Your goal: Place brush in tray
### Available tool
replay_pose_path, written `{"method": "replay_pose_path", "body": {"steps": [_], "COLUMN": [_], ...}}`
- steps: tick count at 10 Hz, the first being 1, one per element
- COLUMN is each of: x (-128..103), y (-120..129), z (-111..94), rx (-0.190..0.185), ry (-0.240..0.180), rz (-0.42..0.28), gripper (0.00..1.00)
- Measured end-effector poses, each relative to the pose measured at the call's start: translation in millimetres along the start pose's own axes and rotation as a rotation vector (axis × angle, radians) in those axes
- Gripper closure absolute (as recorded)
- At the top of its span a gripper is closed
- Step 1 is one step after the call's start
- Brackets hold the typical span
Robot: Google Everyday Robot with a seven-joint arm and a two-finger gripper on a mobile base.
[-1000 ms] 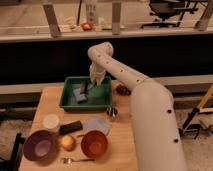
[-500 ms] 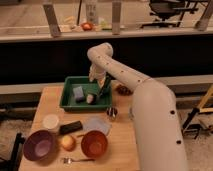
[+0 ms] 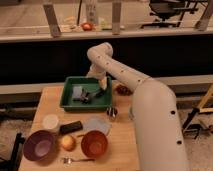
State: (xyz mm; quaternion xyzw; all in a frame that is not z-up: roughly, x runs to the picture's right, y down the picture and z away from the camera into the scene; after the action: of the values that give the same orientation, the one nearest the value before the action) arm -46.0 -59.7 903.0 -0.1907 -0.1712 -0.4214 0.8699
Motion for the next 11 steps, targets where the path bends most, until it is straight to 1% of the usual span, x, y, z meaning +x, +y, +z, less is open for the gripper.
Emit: {"method": "replay_pose_path", "body": {"steps": [6,11], "x": [1,2], "y": [6,8], "z": [-8,-13], "rx": [0.003,-0.002], "ry": [0.011,0.001], "rz": [0.004,-0.01], "gripper": [0.2,0.2]}}
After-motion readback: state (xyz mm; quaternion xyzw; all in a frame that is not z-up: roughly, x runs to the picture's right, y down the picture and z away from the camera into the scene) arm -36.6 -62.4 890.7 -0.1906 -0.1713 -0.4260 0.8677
